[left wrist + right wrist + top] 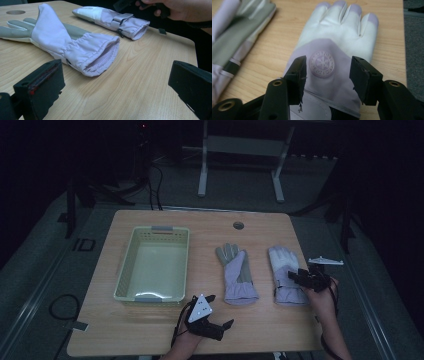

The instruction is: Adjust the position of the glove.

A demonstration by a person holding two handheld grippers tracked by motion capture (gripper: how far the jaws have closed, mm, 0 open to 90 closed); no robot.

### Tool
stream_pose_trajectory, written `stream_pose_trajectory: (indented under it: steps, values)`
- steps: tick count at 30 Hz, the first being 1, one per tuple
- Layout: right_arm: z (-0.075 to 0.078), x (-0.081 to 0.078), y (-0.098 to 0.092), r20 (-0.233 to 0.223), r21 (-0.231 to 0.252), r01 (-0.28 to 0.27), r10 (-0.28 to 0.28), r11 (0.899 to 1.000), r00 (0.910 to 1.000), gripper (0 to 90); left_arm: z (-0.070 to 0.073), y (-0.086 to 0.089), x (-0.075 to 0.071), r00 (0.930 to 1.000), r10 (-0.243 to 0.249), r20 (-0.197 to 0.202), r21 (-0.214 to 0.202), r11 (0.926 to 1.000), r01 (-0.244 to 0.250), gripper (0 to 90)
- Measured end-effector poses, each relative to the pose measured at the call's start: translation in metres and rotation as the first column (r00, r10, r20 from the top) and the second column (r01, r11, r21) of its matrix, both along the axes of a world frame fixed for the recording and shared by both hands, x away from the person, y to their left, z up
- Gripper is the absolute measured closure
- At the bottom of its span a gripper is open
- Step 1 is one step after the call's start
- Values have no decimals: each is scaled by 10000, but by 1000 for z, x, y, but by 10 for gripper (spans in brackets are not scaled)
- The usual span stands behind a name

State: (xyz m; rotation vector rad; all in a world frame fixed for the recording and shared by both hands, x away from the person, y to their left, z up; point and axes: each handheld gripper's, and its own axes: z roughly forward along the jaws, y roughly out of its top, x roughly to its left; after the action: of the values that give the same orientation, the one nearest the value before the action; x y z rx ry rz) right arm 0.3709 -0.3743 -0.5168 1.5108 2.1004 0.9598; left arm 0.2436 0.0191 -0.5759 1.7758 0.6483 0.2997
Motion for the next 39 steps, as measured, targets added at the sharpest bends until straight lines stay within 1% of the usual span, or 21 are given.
stream_pose_trajectory:
  steps: [2,4,6,8,10,12,14,16,19,21,22,23,25,27,29,30,33,36,39]
  values:
    - [-6,2,0,-122,44,-49,49,10000,9999,473,0,0,0,10000,5,-5,-5,10000,-5,6]
    - [-12,4,1,-200,-29,-66,66,10000,9998,497,0,0,0,10000,2,-5,-3,10000,-2,6]
    - [-18,6,2,-420,-20,-168,167,9999,9990,541,0,0,0,10000,-2,-9,12,10000,2,5]
    - [-24,7,2,-450,-147,-388,381,9991,9983,590,0,0,0,10000,0,0,22,10000,0,6]
    - [-25,7,2,-516,-40,-477,475,9989,9975,650,0,0,0,10000,-8,11,37,10000,8,6]
    - [-23,8,2,-667,37,-484,485,9988,9966,737,0,0,0,10000,-8,21,52,10000,8,6]
    - [-21,7,4,-666,-13,-504,502,9987,9965,778,0,0,0,10000,-1,20,50,10000,1,6]
    - [-14,6,3,-626,34,-421,422,9991,9971,799,0,0,0,10000,15,1,24,10000,-15,6]
    - [2,2,1,-462,214,-457,467,9987,9978,808,0,0,0,10000,19,-9,16,10000,-19,6]
    - [15,0,0,-251,265,-527,534,9983,9983,810,0,0,0,10000,8,9,36,10000,-8,5]
    - [22,0,0,-199,393,-501,509,9980,9985,810,0,0,0,10000,5,15,46,10000,-5,6]
    - [28,-1,0,-74,422,-484,488,9979,9988,810,0,-1,0,10000,16,14,20,10000,-16,6]
    - [41,-3,2,147,346,-541,537,9979,9985,810,0,0,0,10000,11,13,32,10000,-11,6]
    - [56,-6,7,454,255,-668,656,9974,9968,810,0,0,0,10000,9,17,26,10000,-9,6]
    - [68,-7,12,578,449,-821,795,9956,9952,810,0,0,0,10000,0,34,35,10000,-1,6]
    - [74,-8,15,639,437,-947,918,9945,9937,810,0,0,0,10000,7,23,30,10000,-7,6]
    - [90,-10,27,800,420,-1087,1051,9932,9912,809,0,0,0,10000,10,40,34,10000,-10,6]
    - [103,-13,40,958,442,-1219,1173,9916,9885,809,0,0,-1,10000,19,55,42,10000,-19,6]
    - [111,-15,55,1020,363,-1447,1404,9888,9848,808,0,0,0,10000,23,47,40,10000,-23,6]
